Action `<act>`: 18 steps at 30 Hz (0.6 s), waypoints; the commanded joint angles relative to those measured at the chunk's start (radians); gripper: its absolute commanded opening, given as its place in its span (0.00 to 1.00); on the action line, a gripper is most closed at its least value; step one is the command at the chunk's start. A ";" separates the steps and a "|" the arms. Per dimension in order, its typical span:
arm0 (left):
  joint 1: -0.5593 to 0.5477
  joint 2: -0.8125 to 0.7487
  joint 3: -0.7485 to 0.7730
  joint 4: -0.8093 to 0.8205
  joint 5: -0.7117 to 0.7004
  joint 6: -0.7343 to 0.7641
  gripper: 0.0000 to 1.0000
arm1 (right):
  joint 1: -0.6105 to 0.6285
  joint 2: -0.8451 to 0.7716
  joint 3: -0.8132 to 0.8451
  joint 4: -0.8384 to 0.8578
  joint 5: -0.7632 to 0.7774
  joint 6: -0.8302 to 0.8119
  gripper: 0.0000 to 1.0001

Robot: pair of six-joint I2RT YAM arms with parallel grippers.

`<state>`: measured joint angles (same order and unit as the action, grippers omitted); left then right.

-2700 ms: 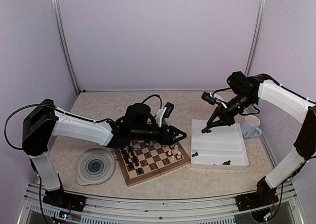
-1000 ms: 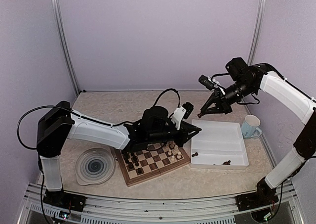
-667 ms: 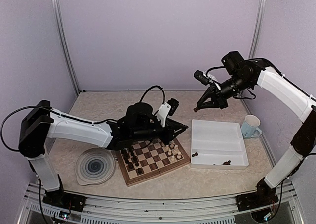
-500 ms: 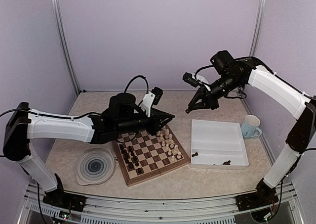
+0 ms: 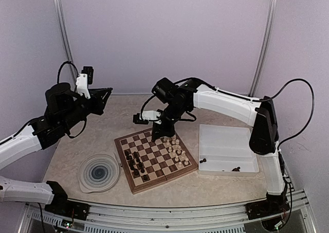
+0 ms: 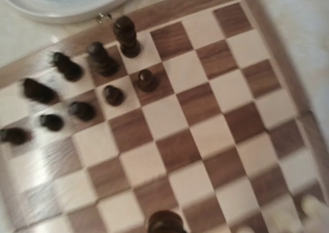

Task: Set up the chess pieces on the board
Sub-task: Place the knight on the chessboard.

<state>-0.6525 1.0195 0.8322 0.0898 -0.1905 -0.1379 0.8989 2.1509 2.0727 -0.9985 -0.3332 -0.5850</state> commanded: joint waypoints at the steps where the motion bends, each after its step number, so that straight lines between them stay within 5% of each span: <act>1: 0.048 -0.086 -0.051 -0.032 -0.028 0.016 0.03 | 0.051 0.131 0.089 0.018 0.118 -0.017 0.00; 13: 0.118 -0.089 -0.101 0.008 0.111 -0.032 0.04 | 0.109 0.262 0.129 0.017 0.141 -0.055 0.03; 18: 0.153 -0.076 -0.105 0.020 0.157 -0.040 0.04 | 0.109 0.254 0.149 0.017 0.133 -0.041 0.29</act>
<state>-0.5236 0.9352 0.7357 0.0780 -0.0975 -0.1608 0.9947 2.3924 2.1941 -0.9752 -0.1967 -0.6319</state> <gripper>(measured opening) 0.172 0.234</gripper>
